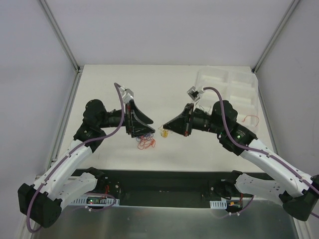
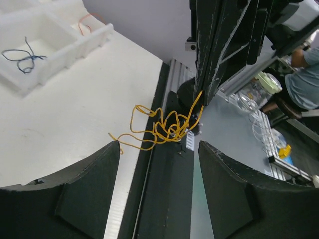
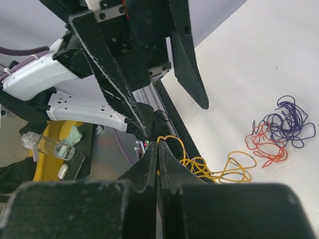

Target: Untangle the cables

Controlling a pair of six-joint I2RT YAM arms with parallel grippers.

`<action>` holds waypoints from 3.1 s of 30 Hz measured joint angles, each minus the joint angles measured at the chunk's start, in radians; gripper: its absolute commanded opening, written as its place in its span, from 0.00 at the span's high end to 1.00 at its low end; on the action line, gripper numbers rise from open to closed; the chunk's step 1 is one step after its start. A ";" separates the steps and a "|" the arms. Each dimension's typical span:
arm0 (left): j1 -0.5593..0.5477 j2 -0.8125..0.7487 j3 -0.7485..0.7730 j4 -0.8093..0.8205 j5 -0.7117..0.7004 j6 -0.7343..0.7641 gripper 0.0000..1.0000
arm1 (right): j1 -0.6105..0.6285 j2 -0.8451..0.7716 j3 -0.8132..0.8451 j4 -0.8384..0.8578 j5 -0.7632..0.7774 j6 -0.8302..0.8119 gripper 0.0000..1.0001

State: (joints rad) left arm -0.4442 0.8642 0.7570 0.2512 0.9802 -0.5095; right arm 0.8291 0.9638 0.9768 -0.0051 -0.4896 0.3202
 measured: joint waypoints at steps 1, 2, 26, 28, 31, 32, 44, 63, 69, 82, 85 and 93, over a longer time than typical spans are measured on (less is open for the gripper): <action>-0.002 0.023 -0.002 0.029 0.030 -0.018 0.34 | 0.000 0.002 -0.005 0.011 -0.004 0.004 1.00; -0.002 0.037 -0.003 0.046 0.052 -0.031 0.33 | 0.000 0.003 -0.007 0.022 -0.007 0.009 1.00; -0.080 0.094 -0.020 0.290 0.154 -0.171 1.00 | 0.012 0.064 -0.028 0.092 -0.016 0.020 0.98; -0.080 0.094 -0.020 0.290 0.154 -0.171 1.00 | 0.031 0.062 -0.028 0.075 0.013 -0.004 0.88; -0.080 0.094 -0.020 0.283 0.154 -0.167 1.00 | 0.074 0.061 -0.028 0.046 0.084 -0.044 0.78; -0.080 0.093 -0.020 0.283 0.154 -0.167 1.00 | 0.089 0.062 -0.028 0.037 0.111 -0.056 0.78; -0.080 0.092 -0.020 0.280 0.152 -0.165 1.00 | 0.223 0.096 -0.035 0.030 0.432 -0.125 0.70; -0.080 -0.053 0.056 0.105 0.055 -0.140 1.00 | 0.051 0.233 -0.238 -0.123 0.972 -0.042 0.65; -0.080 -0.086 0.097 0.035 0.043 -0.088 1.00 | -0.098 0.158 -0.390 -0.123 0.938 -0.051 0.65; -0.080 -0.086 0.153 -0.052 -0.014 -0.049 1.00 | -0.291 0.080 -0.546 -0.091 0.787 -0.030 0.80; -0.080 -0.093 0.170 -0.085 -0.052 -0.034 1.00 | -0.354 0.080 -0.564 -0.068 0.740 -0.001 0.87; -0.080 -0.171 0.264 -0.243 -0.230 0.068 1.00 | -0.482 0.071 -0.631 -0.037 0.639 0.045 0.60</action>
State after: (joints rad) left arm -0.5247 0.6930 1.0206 0.0086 0.7506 -0.4416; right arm 0.3473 1.0351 0.3454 -0.0418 0.1497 0.3649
